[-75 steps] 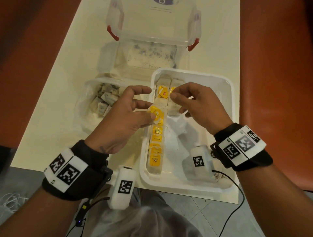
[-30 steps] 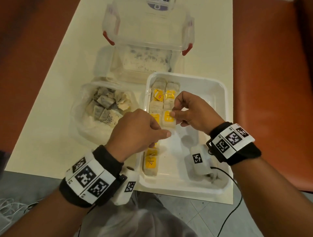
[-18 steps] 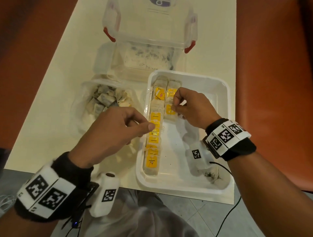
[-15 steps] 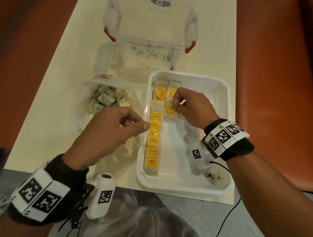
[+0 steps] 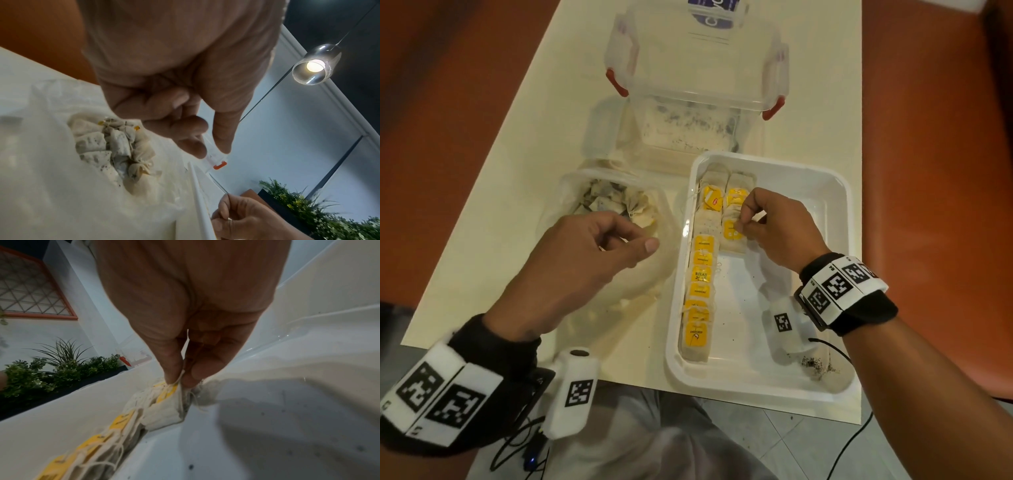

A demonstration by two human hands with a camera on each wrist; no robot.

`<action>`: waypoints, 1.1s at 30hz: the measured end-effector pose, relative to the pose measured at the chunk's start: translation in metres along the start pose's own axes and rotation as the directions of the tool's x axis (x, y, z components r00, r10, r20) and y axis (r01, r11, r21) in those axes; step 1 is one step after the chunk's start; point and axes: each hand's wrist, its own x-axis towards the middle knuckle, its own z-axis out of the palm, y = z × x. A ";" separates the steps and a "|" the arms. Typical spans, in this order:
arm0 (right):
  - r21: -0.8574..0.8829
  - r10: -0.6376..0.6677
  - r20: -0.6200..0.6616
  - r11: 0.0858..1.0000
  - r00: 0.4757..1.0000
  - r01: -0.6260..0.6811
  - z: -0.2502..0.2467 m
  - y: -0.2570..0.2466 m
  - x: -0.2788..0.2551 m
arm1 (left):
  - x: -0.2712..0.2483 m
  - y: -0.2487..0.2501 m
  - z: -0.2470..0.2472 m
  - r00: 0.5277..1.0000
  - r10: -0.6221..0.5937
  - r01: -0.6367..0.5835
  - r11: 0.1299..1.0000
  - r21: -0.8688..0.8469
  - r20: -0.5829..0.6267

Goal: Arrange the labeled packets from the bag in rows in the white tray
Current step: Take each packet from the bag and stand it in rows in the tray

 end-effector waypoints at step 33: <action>-0.608 -0.086 0.373 0.730 0.924 0.313 0.034 -0.106 0.010 | 0.083 -0.033 0.009 0.923 0.381 -0.192 0.579 0.793 -0.054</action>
